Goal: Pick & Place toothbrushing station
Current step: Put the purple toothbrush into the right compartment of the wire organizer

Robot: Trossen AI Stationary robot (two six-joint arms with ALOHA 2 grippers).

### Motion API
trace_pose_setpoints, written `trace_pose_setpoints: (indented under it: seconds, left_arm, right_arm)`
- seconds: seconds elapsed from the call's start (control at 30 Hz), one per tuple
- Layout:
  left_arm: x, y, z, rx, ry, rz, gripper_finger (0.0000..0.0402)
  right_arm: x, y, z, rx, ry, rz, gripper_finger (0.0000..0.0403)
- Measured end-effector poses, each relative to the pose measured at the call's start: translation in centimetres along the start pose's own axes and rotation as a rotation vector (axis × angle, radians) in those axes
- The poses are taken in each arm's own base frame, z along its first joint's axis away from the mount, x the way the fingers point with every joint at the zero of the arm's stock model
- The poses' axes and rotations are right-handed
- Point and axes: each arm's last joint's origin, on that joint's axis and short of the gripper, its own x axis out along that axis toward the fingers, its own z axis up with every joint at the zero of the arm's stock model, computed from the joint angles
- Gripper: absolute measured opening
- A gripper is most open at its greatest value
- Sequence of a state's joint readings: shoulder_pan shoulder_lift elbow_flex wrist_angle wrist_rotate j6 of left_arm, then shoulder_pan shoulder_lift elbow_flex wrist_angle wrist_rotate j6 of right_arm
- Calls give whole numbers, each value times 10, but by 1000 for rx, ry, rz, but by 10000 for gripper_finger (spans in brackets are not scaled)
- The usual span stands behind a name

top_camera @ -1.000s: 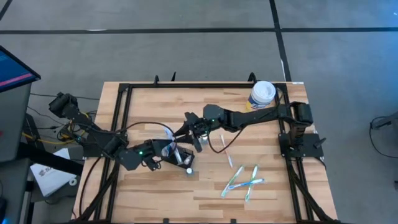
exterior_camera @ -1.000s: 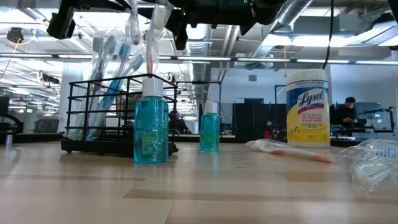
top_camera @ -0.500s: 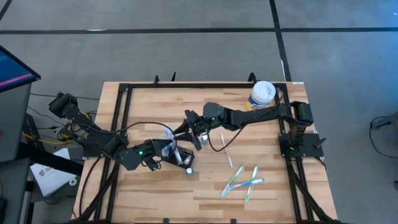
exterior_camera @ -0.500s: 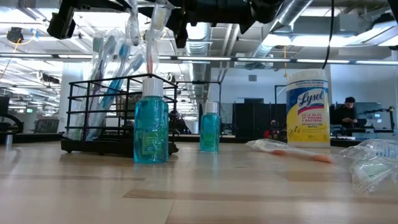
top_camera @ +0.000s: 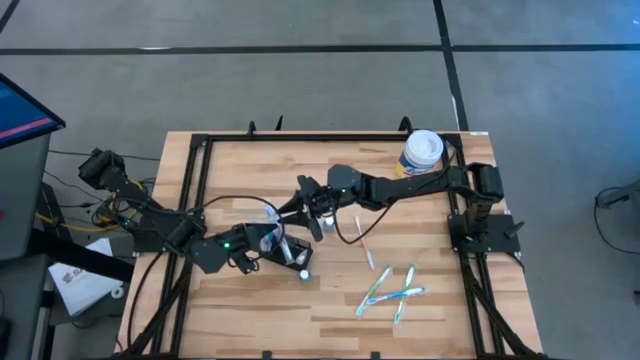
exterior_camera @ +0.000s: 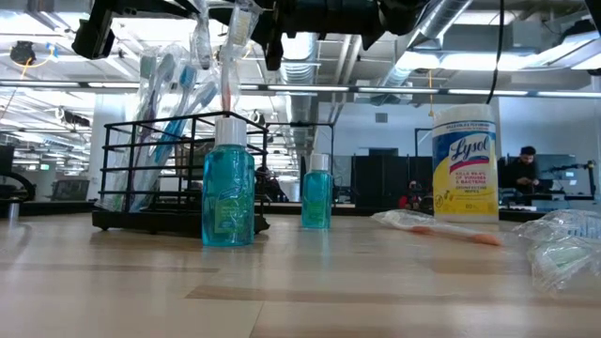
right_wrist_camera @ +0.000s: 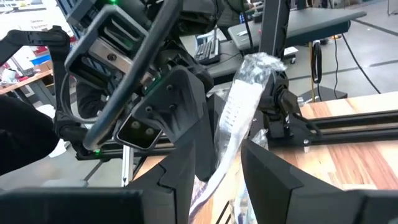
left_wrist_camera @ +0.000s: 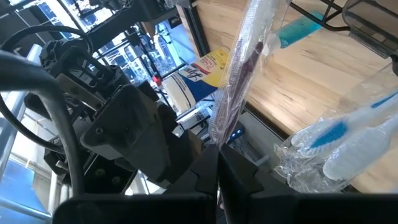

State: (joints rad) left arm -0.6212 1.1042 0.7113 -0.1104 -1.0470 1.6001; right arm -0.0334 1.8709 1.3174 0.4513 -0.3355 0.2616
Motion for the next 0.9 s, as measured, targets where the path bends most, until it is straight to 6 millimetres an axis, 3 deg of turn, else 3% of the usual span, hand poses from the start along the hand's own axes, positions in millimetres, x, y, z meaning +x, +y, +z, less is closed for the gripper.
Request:
trace_pose_setpoints:
  seconds: [0.3,0.43,0.6,0.9]
  left_arm:
    - [0,0,0,0,0,0,0]
    - [0,0,0,2,-6,-2,0]
    - [0,-1,0,4,-9,-3,0]
    - [0,1,0,-8,1,2,0]
  right_arm:
    - [1,-1,-1,-1,-3,-22,122]
    - [8,-5,-14,7,16,-26,122]
    - [12,-7,-17,3,-3,-17,122]
    - [16,-5,-6,-15,-25,-7,101]
